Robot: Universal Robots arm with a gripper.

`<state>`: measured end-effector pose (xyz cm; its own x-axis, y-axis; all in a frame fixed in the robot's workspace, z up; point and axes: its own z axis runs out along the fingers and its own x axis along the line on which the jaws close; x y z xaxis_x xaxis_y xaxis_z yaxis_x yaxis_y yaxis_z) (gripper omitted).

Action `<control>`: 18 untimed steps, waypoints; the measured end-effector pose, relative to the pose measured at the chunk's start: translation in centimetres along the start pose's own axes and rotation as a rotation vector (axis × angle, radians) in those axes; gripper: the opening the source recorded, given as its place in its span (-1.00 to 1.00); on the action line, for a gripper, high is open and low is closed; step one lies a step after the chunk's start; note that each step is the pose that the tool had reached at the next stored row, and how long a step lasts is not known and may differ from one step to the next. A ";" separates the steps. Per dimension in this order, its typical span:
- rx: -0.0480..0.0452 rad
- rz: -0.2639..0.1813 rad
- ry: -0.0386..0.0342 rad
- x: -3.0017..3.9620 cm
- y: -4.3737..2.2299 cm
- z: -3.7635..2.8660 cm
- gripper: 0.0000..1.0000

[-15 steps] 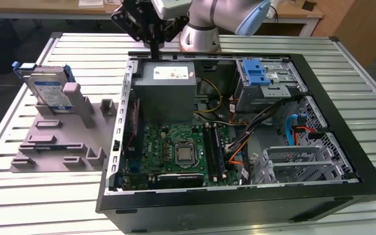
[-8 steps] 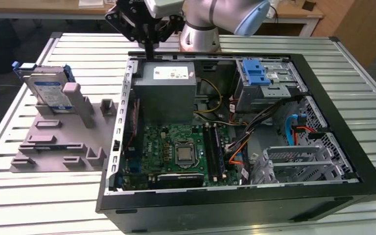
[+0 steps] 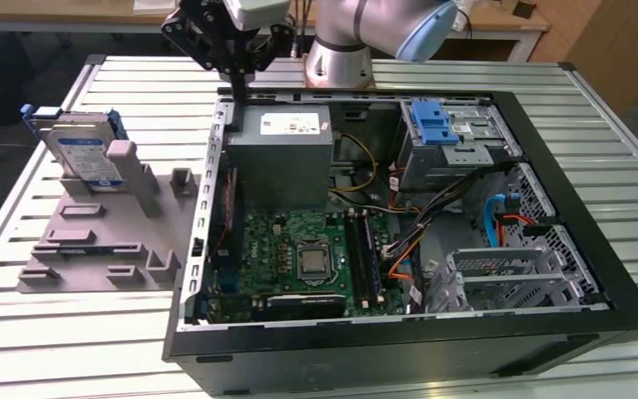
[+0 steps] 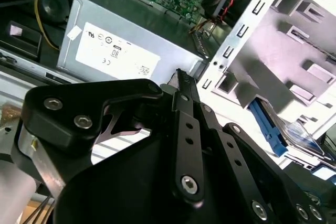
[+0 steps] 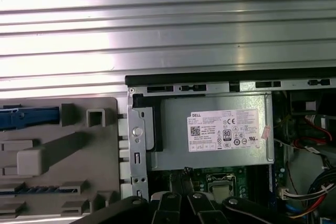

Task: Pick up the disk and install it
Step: 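Reach for the disk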

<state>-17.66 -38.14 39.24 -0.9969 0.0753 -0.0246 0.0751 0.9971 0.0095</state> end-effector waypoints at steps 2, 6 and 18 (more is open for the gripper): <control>0.0002 0.000 0.0009 0.29 0.02 0.00 -0.79; 0.0002 0.000 0.0023 1.03 0.10 0.01 -0.79; 0.0006 0.000 0.0071 3.70 0.94 0.04 -0.79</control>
<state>-21.28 -36.92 39.12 -0.9970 0.0754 -0.0175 0.0752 0.9971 0.0089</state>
